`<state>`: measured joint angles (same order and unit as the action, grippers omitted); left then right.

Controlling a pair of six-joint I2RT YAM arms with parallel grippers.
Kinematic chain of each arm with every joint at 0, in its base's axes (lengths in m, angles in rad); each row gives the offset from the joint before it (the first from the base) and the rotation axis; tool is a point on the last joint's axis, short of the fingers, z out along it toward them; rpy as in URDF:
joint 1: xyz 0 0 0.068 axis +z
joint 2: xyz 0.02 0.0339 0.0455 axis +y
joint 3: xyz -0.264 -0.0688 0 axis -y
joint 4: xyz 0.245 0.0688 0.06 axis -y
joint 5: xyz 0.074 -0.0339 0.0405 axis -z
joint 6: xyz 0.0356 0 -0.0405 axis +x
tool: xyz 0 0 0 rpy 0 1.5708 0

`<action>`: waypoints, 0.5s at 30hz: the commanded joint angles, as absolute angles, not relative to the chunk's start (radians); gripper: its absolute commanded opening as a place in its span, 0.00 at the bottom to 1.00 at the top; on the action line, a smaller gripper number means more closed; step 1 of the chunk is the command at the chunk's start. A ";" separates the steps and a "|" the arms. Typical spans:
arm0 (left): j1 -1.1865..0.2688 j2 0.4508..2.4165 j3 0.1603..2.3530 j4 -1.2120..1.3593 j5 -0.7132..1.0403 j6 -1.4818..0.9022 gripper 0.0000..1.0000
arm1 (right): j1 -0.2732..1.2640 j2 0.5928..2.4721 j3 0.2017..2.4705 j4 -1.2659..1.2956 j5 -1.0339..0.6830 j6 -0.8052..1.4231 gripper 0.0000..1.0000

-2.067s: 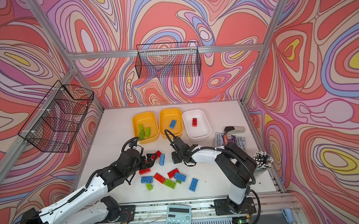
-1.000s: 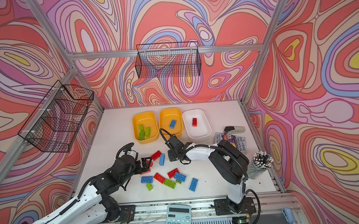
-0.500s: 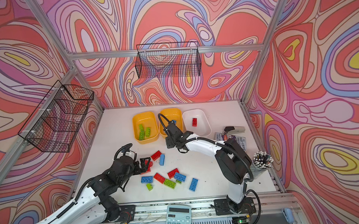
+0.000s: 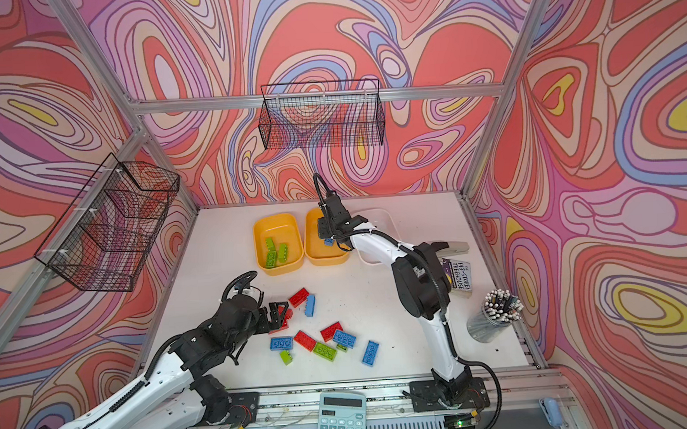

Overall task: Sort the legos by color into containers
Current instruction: 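Carry the light-blue brick into the tub holding the blue brick and release, then move the right gripper back and lower it onto a light-blue brick beside red bricks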

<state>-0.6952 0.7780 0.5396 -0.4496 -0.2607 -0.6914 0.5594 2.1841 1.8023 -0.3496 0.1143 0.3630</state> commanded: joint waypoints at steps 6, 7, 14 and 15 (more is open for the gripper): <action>-0.701 0.817 0.618 -0.523 -0.290 -0.690 0.98 | 0.542 2.275 1.916 -0.358 0.019 0.348 0.60; -0.701 0.821 0.620 -0.522 -0.291 -0.692 0.98 | 0.542 2.256 1.899 -0.342 0.013 0.348 0.65; -0.701 0.891 0.657 -0.496 -0.278 -0.677 0.99 | 0.542 2.108 1.772 -0.332 0.006 0.325 0.72; -0.701 0.902 0.664 -0.494 -0.274 -0.676 0.99 | 0.542 2.080 1.733 -0.326 0.000 0.325 0.73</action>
